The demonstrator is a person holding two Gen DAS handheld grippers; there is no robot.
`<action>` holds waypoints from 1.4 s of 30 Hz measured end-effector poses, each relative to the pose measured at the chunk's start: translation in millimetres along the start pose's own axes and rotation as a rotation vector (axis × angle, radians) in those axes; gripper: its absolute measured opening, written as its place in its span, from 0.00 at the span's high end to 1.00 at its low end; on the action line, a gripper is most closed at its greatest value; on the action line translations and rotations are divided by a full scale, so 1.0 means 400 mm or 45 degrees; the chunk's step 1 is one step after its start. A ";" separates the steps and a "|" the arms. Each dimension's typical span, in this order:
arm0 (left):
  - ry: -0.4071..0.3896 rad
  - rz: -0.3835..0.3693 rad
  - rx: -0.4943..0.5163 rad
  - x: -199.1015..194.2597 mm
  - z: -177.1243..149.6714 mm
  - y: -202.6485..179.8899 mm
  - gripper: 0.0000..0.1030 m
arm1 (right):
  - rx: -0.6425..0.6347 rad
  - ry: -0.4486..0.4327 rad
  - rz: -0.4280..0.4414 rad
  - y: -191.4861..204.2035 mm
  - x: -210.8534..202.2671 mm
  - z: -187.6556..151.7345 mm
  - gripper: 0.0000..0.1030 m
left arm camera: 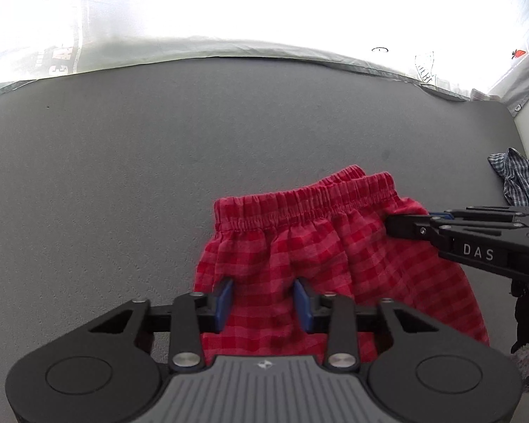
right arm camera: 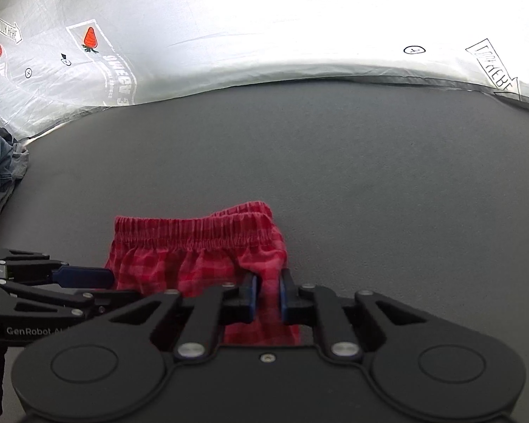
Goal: Fold clothes
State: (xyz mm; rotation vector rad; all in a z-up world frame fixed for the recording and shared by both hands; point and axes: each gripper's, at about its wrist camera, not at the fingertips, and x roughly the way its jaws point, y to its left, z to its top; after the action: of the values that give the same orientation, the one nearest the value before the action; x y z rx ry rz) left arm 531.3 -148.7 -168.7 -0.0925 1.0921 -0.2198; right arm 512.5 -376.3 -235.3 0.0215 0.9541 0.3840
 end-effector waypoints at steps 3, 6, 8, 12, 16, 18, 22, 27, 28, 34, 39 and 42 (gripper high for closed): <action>-0.043 -0.015 -0.060 -0.019 0.003 0.021 0.99 | -0.048 -0.049 -0.006 0.016 -0.020 0.003 0.97; -0.093 -0.031 -0.119 -0.048 0.021 0.053 1.00 | -0.011 -0.103 0.034 0.011 -0.037 0.024 0.97; -0.117 -0.008 -0.139 -0.056 0.037 0.075 1.00 | 0.013 -0.128 0.044 0.006 -0.037 0.040 0.97; -0.108 0.038 -0.167 -0.039 0.059 0.110 1.00 | 0.033 -0.109 0.026 -0.009 0.006 0.056 0.95; -0.085 0.062 -0.191 -0.028 0.063 0.123 0.99 | 0.045 -0.042 -0.036 -0.021 0.052 0.052 0.83; -0.081 0.072 -0.170 -0.033 0.059 0.118 0.99 | 0.053 -0.057 -0.061 -0.026 0.043 0.047 0.69; -0.067 0.079 -0.167 -0.042 0.038 0.110 0.98 | 0.080 -0.075 -0.081 -0.042 -0.007 0.022 0.62; -0.053 0.038 -0.198 -0.090 -0.037 0.106 0.94 | 0.120 -0.048 -0.052 -0.056 -0.088 -0.044 0.62; -0.045 0.023 -0.205 -0.101 -0.061 0.105 0.88 | 0.131 -0.041 -0.044 -0.057 -0.107 -0.064 0.62; 0.027 -0.048 -0.249 -0.174 -0.242 0.090 0.76 | 0.198 0.035 -0.028 -0.045 -0.206 -0.230 0.62; 0.073 -0.098 -0.316 -0.224 -0.397 0.088 0.72 | 0.273 0.086 -0.028 -0.047 -0.273 -0.371 0.62; 0.066 -0.139 -0.374 -0.257 -0.457 0.092 0.72 | 0.332 0.089 -0.023 -0.054 -0.314 -0.452 0.63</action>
State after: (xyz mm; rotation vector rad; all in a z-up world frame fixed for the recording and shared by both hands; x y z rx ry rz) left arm 328.5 -84.1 -170.0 -0.4118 1.1669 -0.1592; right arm 310.2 -464.9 -245.4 0.2384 1.0677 0.2431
